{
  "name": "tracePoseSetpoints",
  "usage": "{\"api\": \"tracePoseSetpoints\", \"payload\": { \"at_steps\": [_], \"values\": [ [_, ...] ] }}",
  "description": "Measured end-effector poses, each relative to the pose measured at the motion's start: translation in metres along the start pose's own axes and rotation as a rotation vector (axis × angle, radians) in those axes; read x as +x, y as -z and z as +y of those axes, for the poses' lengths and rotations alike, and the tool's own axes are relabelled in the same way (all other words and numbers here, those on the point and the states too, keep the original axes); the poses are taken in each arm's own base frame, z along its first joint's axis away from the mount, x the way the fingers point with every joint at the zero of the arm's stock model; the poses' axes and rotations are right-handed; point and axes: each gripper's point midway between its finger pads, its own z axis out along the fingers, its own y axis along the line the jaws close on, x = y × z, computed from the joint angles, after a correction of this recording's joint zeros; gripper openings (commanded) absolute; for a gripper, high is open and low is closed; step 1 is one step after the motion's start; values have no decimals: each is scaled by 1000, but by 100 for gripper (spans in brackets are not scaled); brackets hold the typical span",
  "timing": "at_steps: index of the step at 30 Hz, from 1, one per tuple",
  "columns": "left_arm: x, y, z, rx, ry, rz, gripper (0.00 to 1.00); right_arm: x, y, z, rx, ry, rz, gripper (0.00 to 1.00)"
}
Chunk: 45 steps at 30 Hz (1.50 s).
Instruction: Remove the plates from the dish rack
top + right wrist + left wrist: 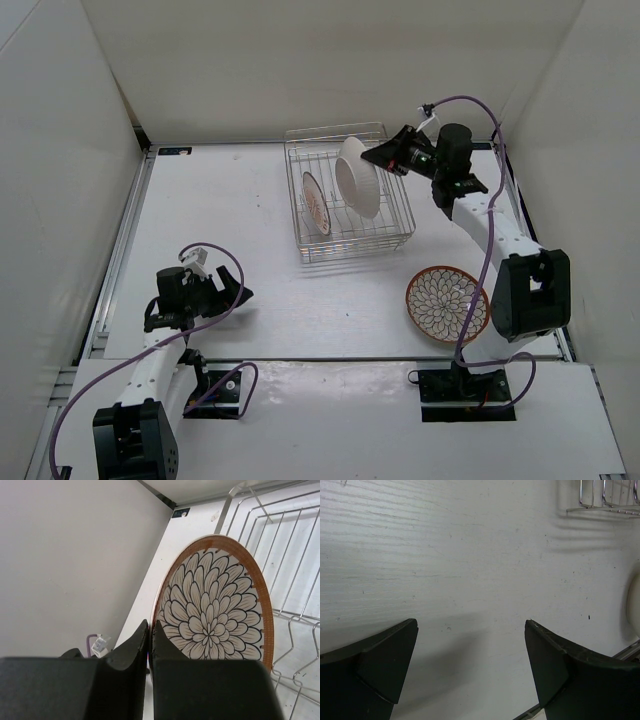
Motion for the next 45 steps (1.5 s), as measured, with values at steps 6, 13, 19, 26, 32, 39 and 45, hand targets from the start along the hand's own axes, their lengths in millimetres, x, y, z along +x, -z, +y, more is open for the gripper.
{"api": "tracePoseSetpoints", "payload": {
  "at_steps": [6, 13, 19, 26, 32, 39, 45],
  "values": [
    [0, 0, 0, 0, -1, 0, 100, -4, 5, 5, 10, 26, -12, 0],
    [0, 0, 0, -2, -1, -1, 100, -21, 51, 41, 84, 187, -92, 0],
    [1, 1, 0, -5, -3, -1, 100, -28, 93, 69, 150, 294, -141, 0],
    [1, 2, 1, -8, -3, -1, 100, -2, 166, 58, 371, 394, -174, 0],
    [1, 2, 1, -10, -3, -2, 100, 40, 219, 29, 541, 408, -144, 0],
    [1, 2, 1, -10, -2, -1, 100, 92, 259, -10, 705, 366, -25, 0],
    [1, 1, 1, -8, -2, -2, 100, 119, 287, -26, 792, 371, 32, 0]
  ]
}}
